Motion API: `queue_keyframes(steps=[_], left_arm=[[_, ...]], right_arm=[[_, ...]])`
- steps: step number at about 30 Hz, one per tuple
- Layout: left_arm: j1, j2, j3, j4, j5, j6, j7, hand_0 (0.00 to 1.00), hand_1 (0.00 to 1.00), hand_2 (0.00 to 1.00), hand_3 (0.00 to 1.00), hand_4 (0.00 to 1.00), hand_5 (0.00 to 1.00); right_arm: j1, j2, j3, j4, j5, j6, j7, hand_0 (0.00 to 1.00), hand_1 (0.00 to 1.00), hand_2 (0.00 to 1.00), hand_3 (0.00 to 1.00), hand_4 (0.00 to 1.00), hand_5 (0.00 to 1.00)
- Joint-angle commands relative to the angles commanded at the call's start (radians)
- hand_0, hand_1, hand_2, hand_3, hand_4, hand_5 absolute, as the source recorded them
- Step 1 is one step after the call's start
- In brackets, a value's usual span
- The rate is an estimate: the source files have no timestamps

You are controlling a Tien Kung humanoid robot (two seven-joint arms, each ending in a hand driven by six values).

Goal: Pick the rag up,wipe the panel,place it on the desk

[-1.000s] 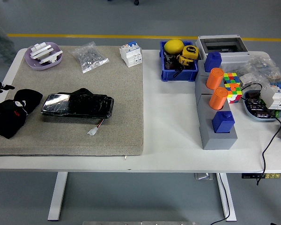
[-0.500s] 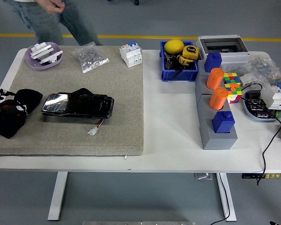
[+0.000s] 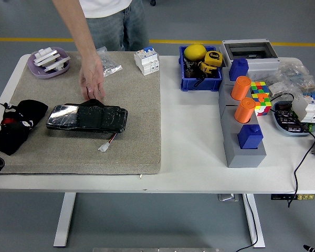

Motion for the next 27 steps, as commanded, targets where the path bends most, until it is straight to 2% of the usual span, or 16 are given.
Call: queue_keyframes(steps=[6, 7, 11, 12, 18, 19, 24, 25, 27], left_arm=[[-0.003, -0.002, 0.009, 0.004, 0.002, 0.020, 0.008, 0.575, 0.595, 0.883, 0.719, 0.859, 0.172], [-0.004, -0.003, 0.011, 0.006, 0.001, 0.027, 0.012, 0.519, 0.405, 0.858, 0.702, 0.819, 0.145], [-0.007, -0.004, 0.021, 0.010, -0.007, 0.049, 0.013, 0.519, 0.405, 0.858, 0.702, 0.819, 0.145], [-0.008, -0.004, 0.024, 0.011, -0.007, 0.053, 0.011, 0.430, 0.299, 0.805, 0.611, 0.728, 0.111], [-0.012, -0.010, 0.034, 0.024, -0.025, 0.098, -0.016, 0.430, 0.299, 0.805, 0.611, 0.728, 0.111], [-0.012, -0.011, 0.034, 0.025, -0.026, 0.106, -0.017, 0.385, 0.246, 0.708, 0.570, 0.682, 0.092], [-0.013, -0.011, 0.039, 0.029, -0.024, 0.125, -0.020, 0.385, 0.246, 0.708, 0.570, 0.682, 0.092], [-0.014, -0.011, 0.040, 0.029, -0.023, 0.129, -0.022, 0.340, 0.203, 0.566, 0.529, 0.397, 0.002], [-0.013, -0.012, 0.043, 0.029, -0.020, 0.143, -0.029, 0.340, 0.203, 0.566, 0.529, 0.397, 0.002]], right_arm=[[0.001, -0.001, 0.000, -0.002, 0.006, 0.000, 0.001, 0.711, 0.667, 0.693, 0.638, 0.998, 0.557], [0.002, -0.001, -0.004, -0.003, 0.012, -0.001, 0.003, 0.712, 0.668, 0.693, 0.638, 0.998, 0.558], [0.005, -0.001, -0.008, -0.005, 0.019, -0.001, 0.006, 0.712, 0.668, 0.693, 0.638, 0.998, 0.558], [0.006, -0.001, -0.008, -0.005, 0.019, -0.001, 0.006, 0.713, 0.668, 0.693, 0.639, 0.998, 0.560], [0.009, -0.003, 0.001, -0.006, 0.010, -0.002, 0.001, 0.713, 0.668, 0.693, 0.639, 0.998, 0.560], [0.010, -0.004, 0.001, -0.005, 0.010, -0.002, 0.001, 0.712, 0.668, 0.693, 0.639, 0.998, 0.561], [0.010, -0.006, -0.005, -0.007, 0.022, -0.003, 0.005, 0.712, 0.668, 0.693, 0.639, 0.998, 0.561], [0.010, -0.006, -0.006, -0.007, 0.023, -0.003, 0.005, 0.712, 0.668, 0.693, 0.639, 0.998, 0.563], [0.009, -0.007, -0.003, -0.007, 0.020, -0.003, 0.004, 0.712, 0.668, 0.693, 0.639, 0.998, 0.563]])
